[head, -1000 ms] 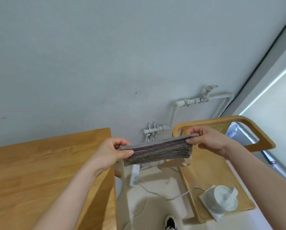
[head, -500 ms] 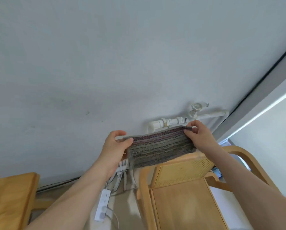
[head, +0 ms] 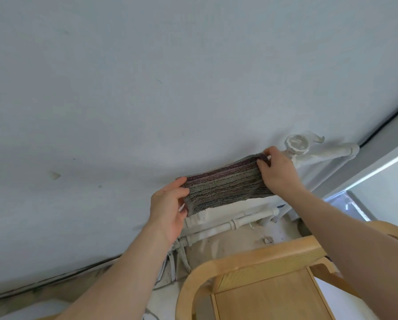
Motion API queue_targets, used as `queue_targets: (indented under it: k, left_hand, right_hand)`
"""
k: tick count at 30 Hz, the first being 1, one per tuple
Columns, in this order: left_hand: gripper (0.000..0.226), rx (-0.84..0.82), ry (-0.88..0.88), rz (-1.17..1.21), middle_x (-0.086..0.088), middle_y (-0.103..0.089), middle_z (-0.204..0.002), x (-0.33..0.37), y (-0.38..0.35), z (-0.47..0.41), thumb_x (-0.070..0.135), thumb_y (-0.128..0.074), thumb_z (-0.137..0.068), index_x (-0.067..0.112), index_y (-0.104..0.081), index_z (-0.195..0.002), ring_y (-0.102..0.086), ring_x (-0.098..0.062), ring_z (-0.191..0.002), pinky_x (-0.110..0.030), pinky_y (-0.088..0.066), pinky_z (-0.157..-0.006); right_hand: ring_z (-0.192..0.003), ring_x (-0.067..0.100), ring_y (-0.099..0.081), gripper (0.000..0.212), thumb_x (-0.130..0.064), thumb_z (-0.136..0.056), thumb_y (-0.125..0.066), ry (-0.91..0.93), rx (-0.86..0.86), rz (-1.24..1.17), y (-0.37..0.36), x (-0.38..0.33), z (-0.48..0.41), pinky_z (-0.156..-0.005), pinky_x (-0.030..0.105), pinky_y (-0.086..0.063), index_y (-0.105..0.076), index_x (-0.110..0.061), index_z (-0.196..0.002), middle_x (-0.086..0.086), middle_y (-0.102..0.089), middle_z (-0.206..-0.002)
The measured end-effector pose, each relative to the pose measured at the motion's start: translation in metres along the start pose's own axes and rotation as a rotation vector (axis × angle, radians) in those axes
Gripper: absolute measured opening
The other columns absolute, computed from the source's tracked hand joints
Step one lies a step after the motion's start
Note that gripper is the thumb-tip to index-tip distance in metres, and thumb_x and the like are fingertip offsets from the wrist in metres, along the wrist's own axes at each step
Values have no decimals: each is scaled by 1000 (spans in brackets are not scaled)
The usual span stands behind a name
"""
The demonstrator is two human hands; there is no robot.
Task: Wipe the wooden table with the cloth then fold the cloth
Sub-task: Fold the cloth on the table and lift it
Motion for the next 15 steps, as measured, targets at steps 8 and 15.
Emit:
queue_targets:
  k: [8,15]
  left_hand:
    - [45,242,49,12,-18,-66,-109,-21,6,-51,-23,-45,-76,9,-71,-94,-63,-32,-98,-38,-54,-87]
    - [32,216,78,-106,-14,-66,-95,-35,13,-59,-13,-44,-87,9,-65,-79,-63,-27,-88,-35,-55,-81]
  right_hand:
    - [-86,34,-53,24,-28,-97,-50,-94,78,166,-22,11,-15,-68,36,-36,-51,-9,-111,15,-60,-106]
    - [-82,27,-43,32,-36,-92,-45,-125,65,254,-18,6,-9,-71,37,-36,-48,-12,-113,8,-47,-105]
Point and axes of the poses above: each hand's wrist, its own z-axis away from the middle knuckle, its own y-axis out of the back of the hand, x = y × z, the point moved 9 cm from there along -z, towards the middle knuckle
